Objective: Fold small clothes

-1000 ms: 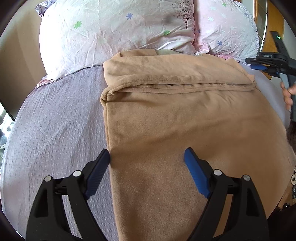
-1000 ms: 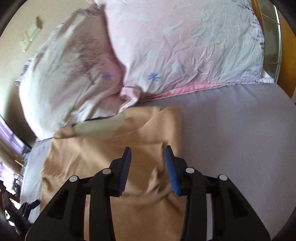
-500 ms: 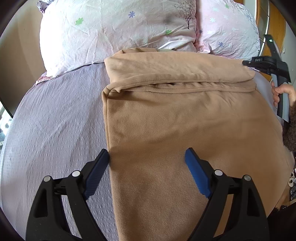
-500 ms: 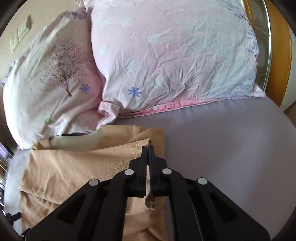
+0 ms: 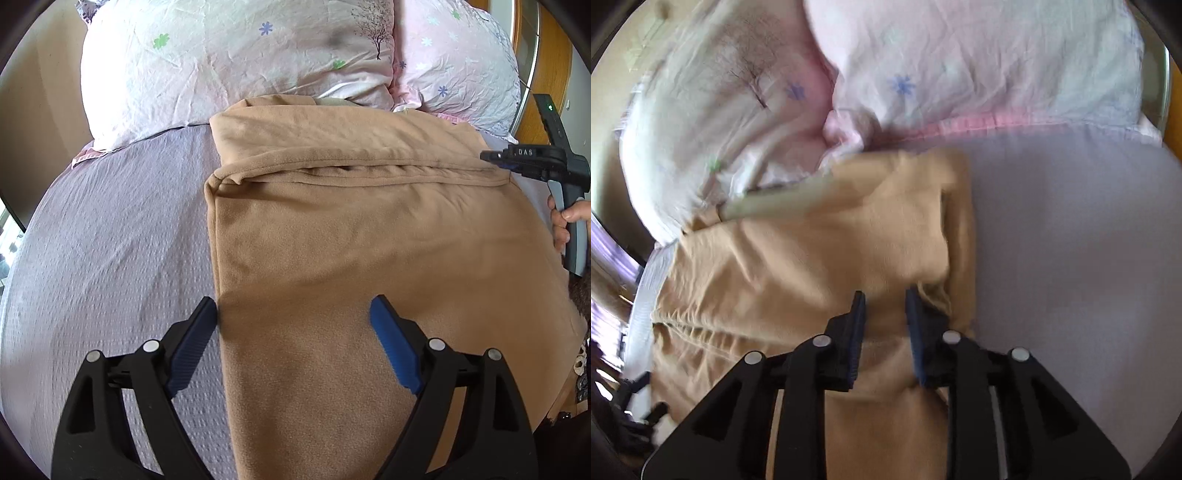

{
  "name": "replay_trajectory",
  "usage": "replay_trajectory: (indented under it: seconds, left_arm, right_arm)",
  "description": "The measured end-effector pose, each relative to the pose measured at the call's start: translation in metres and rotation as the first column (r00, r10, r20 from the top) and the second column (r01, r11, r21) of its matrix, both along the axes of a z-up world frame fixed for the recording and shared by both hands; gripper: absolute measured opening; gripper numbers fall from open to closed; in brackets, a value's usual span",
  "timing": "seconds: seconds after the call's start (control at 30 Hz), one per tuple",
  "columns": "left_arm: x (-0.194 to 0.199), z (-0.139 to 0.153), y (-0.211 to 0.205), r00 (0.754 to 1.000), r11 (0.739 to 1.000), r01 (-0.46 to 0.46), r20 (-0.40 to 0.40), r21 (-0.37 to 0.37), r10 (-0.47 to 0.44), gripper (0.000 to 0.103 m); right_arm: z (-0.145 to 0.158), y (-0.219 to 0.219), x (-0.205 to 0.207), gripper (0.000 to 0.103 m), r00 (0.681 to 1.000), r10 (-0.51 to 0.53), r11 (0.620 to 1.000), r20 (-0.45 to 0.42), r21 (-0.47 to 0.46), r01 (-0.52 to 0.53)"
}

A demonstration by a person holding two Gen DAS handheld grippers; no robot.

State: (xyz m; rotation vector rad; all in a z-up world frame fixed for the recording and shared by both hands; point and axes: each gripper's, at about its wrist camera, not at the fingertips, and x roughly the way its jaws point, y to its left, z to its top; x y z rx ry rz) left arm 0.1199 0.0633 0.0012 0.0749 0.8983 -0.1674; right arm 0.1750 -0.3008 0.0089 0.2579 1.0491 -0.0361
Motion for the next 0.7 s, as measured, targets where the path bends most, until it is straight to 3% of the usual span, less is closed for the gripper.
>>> replay_trajectory:
  seconds: [0.07,0.1,0.13,0.2,0.23,0.33,0.43,0.57,0.7]
  left_arm:
    - [-0.011,0.008,0.005,0.999,1.0,0.004,0.038,-0.017,-0.004,0.084]
    - [-0.021,0.013,0.008,0.998,0.999,0.026,0.055,-0.041,-0.024,0.084]
    - [-0.03,0.018,0.011,0.997,0.997,0.047,0.072,-0.067,-0.042,0.084]
    - [-0.053,0.03,0.024,0.992,0.986,0.091,0.102,-0.139,-0.077,0.085]
    - [-0.068,0.036,0.033,0.989,0.975,0.12,0.109,-0.189,-0.101,0.085]
    - [-0.099,0.041,0.053,0.982,0.939,0.179,0.111,-0.292,-0.152,0.087]
    - [-0.141,0.035,0.073,0.978,0.908,0.206,0.093,-0.364,-0.185,0.087]
    - [-0.175,0.015,0.092,0.987,0.905,0.157,0.024,-0.396,-0.161,0.087]
    - [-0.184,-0.008,0.094,0.982,0.878,0.14,-0.05,-0.457,-0.183,0.087]
  right_arm:
    - [0.016,-0.001,-0.016,0.027,1.0,-0.012,0.998,0.027,0.056,0.01]
    - [0.025,-0.001,-0.027,0.036,0.998,0.004,0.997,0.056,0.082,-0.009]
    - [0.041,-0.002,-0.051,0.053,0.994,0.035,0.993,0.108,0.111,-0.047]
    - [0.059,0.0,-0.084,0.078,0.981,0.091,0.983,0.17,0.142,-0.116]
    - [0.069,0.002,-0.111,0.082,0.968,0.142,0.97,0.209,0.167,-0.178]
    - [0.085,0.002,-0.174,0.084,0.935,0.24,0.921,0.261,0.243,-0.305]
    - [0.088,-0.008,-0.242,0.085,0.92,0.279,0.892,0.276,0.28,-0.354]
    - [0.066,-0.032,-0.316,0.085,0.953,0.237,0.892,0.187,0.347,-0.29]
    - [0.026,-0.04,-0.333,0.085,0.981,0.187,0.908,0.046,0.373,-0.191]
